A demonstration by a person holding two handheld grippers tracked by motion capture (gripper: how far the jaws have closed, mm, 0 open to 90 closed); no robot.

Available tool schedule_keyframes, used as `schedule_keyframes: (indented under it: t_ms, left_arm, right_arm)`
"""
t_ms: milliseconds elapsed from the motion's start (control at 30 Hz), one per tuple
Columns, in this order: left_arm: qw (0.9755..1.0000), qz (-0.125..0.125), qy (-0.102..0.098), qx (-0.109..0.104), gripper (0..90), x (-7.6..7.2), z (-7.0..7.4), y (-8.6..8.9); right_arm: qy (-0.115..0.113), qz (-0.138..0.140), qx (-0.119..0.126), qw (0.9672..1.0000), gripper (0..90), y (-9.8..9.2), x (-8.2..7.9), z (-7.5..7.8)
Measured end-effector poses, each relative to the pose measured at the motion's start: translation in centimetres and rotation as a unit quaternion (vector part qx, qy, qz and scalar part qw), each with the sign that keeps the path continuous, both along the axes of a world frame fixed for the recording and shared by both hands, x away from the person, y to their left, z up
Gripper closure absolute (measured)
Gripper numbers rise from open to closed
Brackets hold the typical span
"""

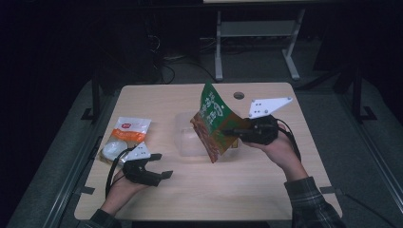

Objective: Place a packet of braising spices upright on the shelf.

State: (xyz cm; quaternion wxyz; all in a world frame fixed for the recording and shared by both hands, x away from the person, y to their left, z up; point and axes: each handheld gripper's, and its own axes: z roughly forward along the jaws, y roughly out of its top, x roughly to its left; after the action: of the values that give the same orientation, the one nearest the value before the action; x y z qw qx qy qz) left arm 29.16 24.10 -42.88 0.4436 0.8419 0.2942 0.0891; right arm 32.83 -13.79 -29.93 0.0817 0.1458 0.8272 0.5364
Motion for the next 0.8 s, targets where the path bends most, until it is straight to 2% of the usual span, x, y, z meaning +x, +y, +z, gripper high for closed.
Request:
schedule_keyframes:
  t_ms: [200, 433, 733, 800]
  left_arm:
    - [1.0000, -0.004, 0.001, 0.004, 18.0, 0.0, -0.1, 0.0]
    - [1.0000, -0.005, 0.000, 0.003, 17.9, 0.1, -0.1, 0.1]
    - [1.0000, -0.007, 0.000, 0.006, 17.9, 0.1, -0.1, 0.1]
    - [1.0000, -0.007, 0.003, 0.005, 17.9, 0.1, -0.2, 0.1]
  right_arm:
    - [0.001, -0.011, -0.028, 0.9996, 90.0, 1.1, 2.0, 0.5]
    - [0.001, -0.016, -0.062, 0.9979, 90.0, 2.8, 4.4, 0.3]
    - [0.001, -0.030, -0.075, 0.9967, 90.0, 4.2, 6.1, 0.1]
    - [0.007, -0.033, -0.075, 0.9966, 90.0, 4.3, 6.4, -0.1]
